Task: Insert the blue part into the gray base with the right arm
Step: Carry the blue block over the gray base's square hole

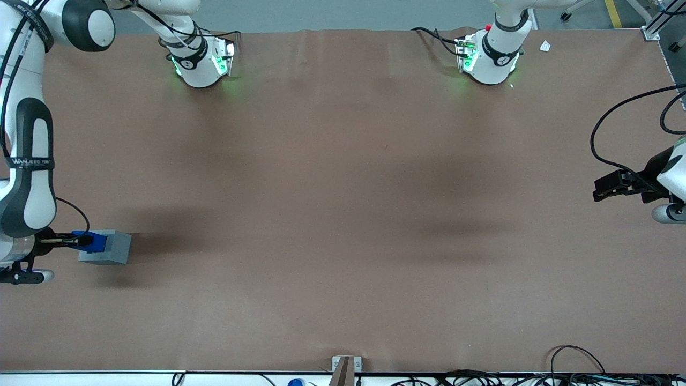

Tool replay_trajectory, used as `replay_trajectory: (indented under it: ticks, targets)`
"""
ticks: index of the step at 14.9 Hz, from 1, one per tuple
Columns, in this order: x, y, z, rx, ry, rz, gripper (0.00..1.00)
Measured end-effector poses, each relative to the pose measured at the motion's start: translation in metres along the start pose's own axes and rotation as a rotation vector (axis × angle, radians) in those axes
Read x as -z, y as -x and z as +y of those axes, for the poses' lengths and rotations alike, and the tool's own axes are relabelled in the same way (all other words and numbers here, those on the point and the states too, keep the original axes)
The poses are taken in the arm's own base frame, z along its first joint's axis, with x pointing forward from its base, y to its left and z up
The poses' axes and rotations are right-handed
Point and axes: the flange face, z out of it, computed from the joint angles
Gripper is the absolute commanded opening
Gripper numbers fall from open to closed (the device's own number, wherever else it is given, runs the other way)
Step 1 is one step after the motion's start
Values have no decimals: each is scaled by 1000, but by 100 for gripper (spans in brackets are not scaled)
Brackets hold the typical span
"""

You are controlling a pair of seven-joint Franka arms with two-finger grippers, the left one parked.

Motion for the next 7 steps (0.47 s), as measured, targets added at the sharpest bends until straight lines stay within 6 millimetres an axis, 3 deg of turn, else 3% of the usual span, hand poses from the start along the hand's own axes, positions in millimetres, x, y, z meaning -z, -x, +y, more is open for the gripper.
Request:
replay_trajectory:
  ticks: [7]
  targets:
    - [-3, -1, -1, 12, -1, -2, 4]
